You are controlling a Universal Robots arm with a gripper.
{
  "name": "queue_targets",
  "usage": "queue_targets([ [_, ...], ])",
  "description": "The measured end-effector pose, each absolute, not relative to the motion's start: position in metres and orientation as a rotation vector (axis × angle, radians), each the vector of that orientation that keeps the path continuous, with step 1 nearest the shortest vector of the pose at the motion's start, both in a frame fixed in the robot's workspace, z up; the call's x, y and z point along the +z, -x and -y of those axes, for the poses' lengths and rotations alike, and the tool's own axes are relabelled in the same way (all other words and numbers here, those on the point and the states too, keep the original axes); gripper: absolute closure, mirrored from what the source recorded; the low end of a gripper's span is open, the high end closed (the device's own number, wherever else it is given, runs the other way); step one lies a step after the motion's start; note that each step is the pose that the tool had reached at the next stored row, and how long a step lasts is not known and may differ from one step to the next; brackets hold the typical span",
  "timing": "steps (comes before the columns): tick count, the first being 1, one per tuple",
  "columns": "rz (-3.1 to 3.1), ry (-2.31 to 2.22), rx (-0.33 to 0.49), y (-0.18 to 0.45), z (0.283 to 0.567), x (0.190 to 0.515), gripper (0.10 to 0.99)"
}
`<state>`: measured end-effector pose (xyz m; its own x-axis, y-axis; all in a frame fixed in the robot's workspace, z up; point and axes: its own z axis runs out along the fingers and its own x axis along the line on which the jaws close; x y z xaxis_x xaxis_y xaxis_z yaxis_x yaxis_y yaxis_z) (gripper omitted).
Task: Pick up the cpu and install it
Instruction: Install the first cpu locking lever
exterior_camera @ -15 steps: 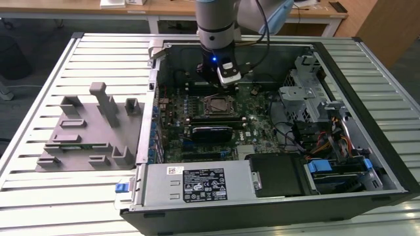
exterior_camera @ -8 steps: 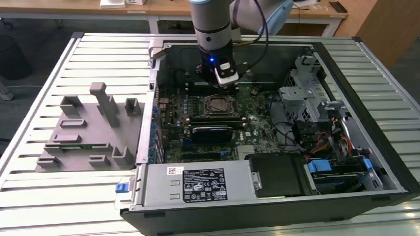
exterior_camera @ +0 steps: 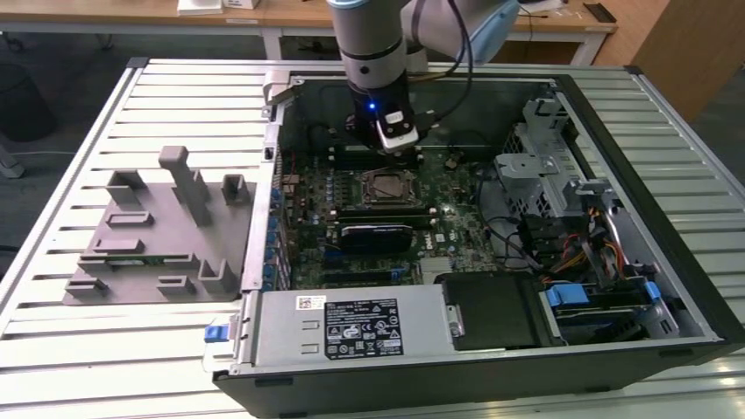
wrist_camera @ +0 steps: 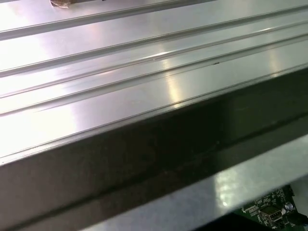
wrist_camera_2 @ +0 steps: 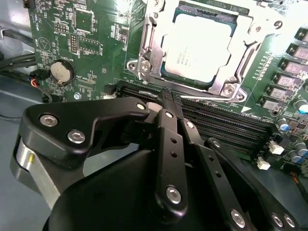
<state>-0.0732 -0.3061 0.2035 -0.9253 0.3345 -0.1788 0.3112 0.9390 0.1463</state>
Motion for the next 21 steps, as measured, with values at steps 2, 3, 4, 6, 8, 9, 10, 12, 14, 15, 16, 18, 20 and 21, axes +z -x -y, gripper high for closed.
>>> queue_targets([
  [2, -2.889, -0.494, 0.17, 0.0746, 0.3055, 0.2029, 0.98],
  [3, -2.887, -0.498, 0.171, 0.075, 0.3052, 0.2025, 0.98],
  [4, -2.885, -0.504, 0.17, 0.0752, 0.3049, 0.2022, 0.98],
  [6, -2.881, -0.516, 0.17, 0.0755, 0.3043, 0.2015, 0.98],
  [8, -2.878, -0.529, 0.168, 0.0755, 0.3041, 0.2009, 0.98],
  [9, -2.875, -0.536, 0.167, 0.0755, 0.304, 0.2005, 0.98],
  [10, -2.873, -0.546, 0.166, 0.0755, 0.304, 0.2001, 0.98],
  [12, -2.869, -0.562, 0.164, 0.0755, 0.304, 0.1995, 0.98],
  [14, -2.865, -0.575, 0.163, 0.0755, 0.304, 0.1988, 0.98],
  [15, -2.863, -0.58, 0.163, 0.0755, 0.304, 0.1984, 0.98],
  [16, -2.862, -0.585, 0.162, 0.0755, 0.3041, 0.198, 0.98],
  [18, -2.858, -0.593, 0.162, 0.0755, 0.3041, 0.1971, 0.98],
  [20, -2.854, -0.599, 0.161, 0.0755, 0.3043, 0.1963, 0.98],
  [21, -2.852, -0.602, 0.161, 0.0756, 0.3044, 0.1959, 0.98],
])
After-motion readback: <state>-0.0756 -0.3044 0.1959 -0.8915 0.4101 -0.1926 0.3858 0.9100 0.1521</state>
